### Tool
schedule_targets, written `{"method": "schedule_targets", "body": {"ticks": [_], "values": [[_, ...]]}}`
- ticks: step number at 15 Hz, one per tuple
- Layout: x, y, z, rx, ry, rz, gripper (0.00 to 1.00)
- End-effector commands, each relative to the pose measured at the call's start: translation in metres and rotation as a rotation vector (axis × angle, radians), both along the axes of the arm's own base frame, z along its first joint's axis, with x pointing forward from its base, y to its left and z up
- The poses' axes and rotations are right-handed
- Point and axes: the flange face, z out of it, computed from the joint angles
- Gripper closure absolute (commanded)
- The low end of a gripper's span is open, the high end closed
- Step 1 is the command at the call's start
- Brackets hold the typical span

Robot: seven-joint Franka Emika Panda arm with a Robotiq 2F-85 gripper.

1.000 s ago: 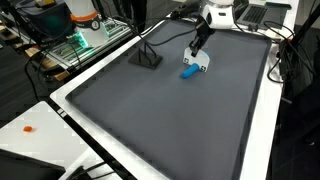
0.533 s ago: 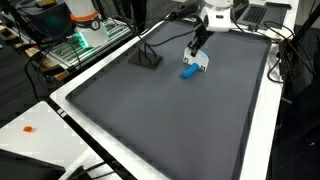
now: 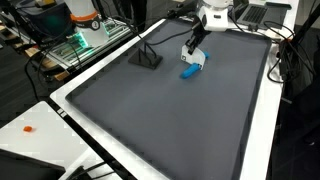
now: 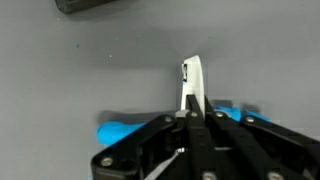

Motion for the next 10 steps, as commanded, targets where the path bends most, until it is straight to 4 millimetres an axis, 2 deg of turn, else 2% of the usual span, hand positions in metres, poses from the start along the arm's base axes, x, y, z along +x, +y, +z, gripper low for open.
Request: {"method": "schedule_targets", "body": {"ticks": [1, 10], "values": [[-0.013, 0.001, -0.005, 0.014, 0.035, 0.007, 0.99], [-0.004, -0.011, 0.019, -0.026, -0.005, 0.004, 0.99]]}}
